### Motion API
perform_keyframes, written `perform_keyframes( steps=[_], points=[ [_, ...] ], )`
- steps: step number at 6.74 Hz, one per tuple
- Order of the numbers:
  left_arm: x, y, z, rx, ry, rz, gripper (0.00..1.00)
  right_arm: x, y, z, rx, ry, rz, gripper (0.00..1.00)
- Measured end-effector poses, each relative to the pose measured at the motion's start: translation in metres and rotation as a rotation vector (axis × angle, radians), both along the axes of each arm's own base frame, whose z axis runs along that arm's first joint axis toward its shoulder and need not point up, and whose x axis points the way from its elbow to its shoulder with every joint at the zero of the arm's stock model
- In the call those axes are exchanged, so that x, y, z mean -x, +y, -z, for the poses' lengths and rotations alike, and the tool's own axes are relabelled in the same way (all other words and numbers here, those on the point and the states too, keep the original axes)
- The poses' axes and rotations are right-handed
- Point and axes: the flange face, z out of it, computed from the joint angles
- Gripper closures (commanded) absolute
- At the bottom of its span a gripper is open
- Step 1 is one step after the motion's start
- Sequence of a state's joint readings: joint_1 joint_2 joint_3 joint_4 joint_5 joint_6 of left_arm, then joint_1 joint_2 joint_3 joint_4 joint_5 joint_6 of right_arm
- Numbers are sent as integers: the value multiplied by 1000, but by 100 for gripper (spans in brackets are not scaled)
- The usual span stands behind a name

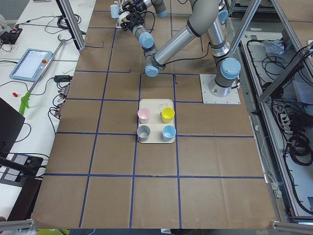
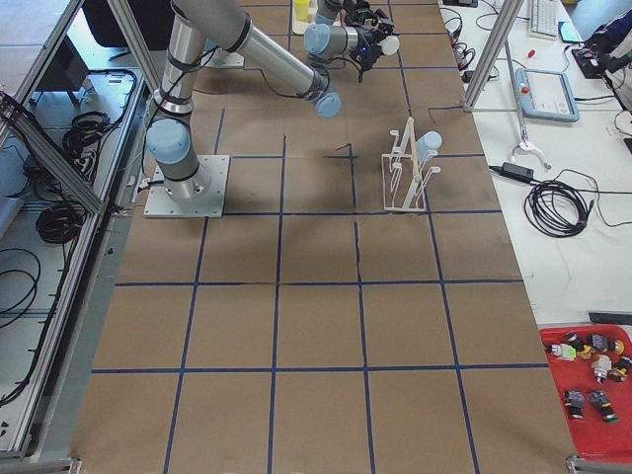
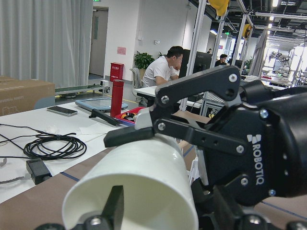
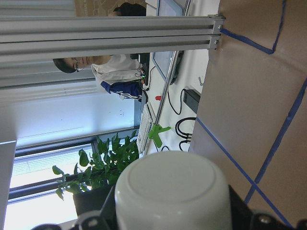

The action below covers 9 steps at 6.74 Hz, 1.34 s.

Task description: Transfer IKEA cup to right arm and place on rack

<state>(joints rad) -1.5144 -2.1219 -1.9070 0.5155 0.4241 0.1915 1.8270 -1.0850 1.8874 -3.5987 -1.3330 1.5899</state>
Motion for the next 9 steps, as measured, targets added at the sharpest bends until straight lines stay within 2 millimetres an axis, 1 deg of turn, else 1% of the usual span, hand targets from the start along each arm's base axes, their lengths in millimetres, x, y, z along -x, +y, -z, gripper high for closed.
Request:
perform_keyframes(
  steps=[1,2,3,4,5,6,7,8,9],
  points=[
    [-16,-3,-1,0,4,-23,4,0,0,-1,2,0,0,53],
    [-39,-7,-1,2,10,-51,4,2,-1,-1,5,3,3,57],
    [-58,-10,0,1,16,-71,4,8,-4,-3,12,11,9,61],
    [-69,-14,1,-4,19,-86,4,20,-11,-4,27,35,20,66],
    [-75,-23,2,-27,12,-121,3,41,-20,-7,61,91,35,67],
    [-82,-37,-2,-90,-12,-205,4,66,-29,-11,112,185,44,76],
    [-90,-53,-9,-197,-45,-323,2,91,-35,-17,171,305,44,76],
    [-96,-65,-14,-322,-85,-437,2,111,-39,-24,224,426,39,76],
    [-98,-76,-13,-451,-147,-534,2,128,-43,-29,270,547,32,76]
  ],
)
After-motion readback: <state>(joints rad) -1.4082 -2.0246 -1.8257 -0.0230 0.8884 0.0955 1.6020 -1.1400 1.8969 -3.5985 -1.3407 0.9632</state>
